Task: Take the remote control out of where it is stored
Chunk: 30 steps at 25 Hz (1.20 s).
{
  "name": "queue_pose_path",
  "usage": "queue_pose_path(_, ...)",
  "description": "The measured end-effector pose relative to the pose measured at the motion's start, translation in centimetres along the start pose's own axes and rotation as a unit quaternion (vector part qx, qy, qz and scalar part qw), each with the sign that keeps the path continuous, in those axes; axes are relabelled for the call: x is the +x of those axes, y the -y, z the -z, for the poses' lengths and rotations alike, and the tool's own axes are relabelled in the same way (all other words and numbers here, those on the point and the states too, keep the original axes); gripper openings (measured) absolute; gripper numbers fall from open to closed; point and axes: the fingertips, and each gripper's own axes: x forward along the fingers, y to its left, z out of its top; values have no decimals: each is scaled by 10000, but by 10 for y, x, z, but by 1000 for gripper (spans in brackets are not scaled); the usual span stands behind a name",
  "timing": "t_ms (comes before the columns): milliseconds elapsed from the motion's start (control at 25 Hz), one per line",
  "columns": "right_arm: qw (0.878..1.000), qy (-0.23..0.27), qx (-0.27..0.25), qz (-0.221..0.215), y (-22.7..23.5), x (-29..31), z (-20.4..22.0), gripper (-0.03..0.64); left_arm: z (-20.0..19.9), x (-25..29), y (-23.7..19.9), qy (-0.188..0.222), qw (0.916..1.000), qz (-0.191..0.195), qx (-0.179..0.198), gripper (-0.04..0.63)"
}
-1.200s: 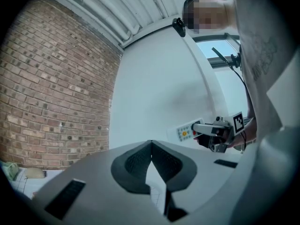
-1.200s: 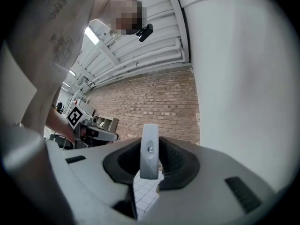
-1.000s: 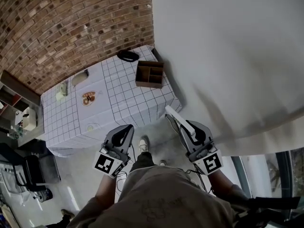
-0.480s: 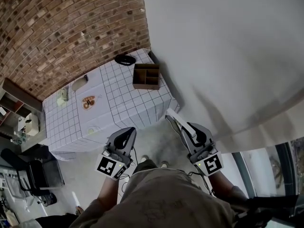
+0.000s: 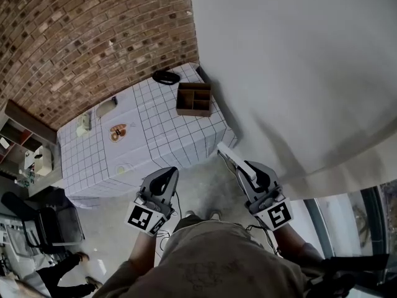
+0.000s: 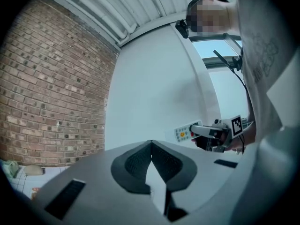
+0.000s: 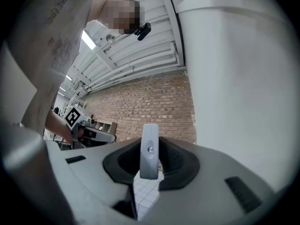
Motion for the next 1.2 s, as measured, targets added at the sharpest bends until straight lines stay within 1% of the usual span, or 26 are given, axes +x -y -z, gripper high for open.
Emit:
queue_pose_path(200,10000,26,-10,-73,-9,9,-2,83,4,-7,-7,-57,9999,-40,-87,5)
queue_pose_path(360,10000,22,21,-66,-17,16,-2,83,5,-11,-10,-46,9999,59,-113,5)
queue_pose_path(480,9999,-27,-19,-119,-25,22,-5,83,-8,-11,-11,141,9997,155,-102,5)
queue_pose_path(600,9999,-50,-75,-136,-31,28,-5,83,2,-17,-17,14,9997,190,-124,5)
queue_pose_path(680,9999,-51,-76,-116,-36,31,-6,83,2,-20,-18,38,9996,254,-122,5)
queue_pose_path(800,9999,-82,-97,-100,-45,35,-7,83,5,-27,-22,16,9993,285,-260,5)
queue_pose_path(920,9998,-122,-123,-89,-53,39,-8,83,5,-30,-25,83,9984,331,-454,5)
queue_pose_path(1040,9998,-139,-122,-61,-59,41,-9,83,19,-37,-28,-62,9968,343,-720,5)
queue_pose_path(1200,9996,-237,-114,-94,-68,42,-6,83,22,-41,-32,-37,9961,334,-815,5)
